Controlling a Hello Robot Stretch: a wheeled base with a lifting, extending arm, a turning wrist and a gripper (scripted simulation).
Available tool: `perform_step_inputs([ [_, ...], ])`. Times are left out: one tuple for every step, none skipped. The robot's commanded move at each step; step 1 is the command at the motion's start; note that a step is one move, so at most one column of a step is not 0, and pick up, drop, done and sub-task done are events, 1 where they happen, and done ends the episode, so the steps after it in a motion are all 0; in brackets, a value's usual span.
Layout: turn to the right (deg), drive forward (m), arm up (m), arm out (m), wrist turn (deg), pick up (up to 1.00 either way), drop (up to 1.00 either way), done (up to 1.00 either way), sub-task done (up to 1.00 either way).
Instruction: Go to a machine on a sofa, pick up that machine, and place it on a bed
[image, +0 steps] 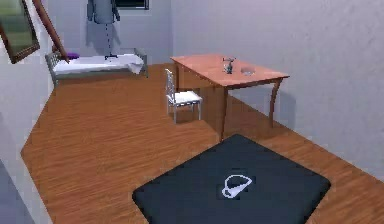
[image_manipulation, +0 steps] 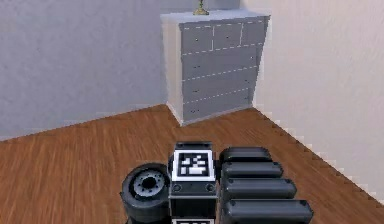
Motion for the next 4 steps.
perform_step_inputs([
  [0.0, 0.6, 0.0, 0.0, 0.0, 0.0, 0.0, 0.0, 0.0],
  [-27.0, 0.0, 0.0, 0.0, 0.0, 0.0, 0.0, 0.0, 0.0],
  [0.0, 1.0, 0.0, 0.0, 0.0, 0.0, 0.0, 0.0, 0.0],
  [0.0, 1.0, 0.0, 0.0, 0.0, 0.0, 0.0, 0.0, 0.0],
])
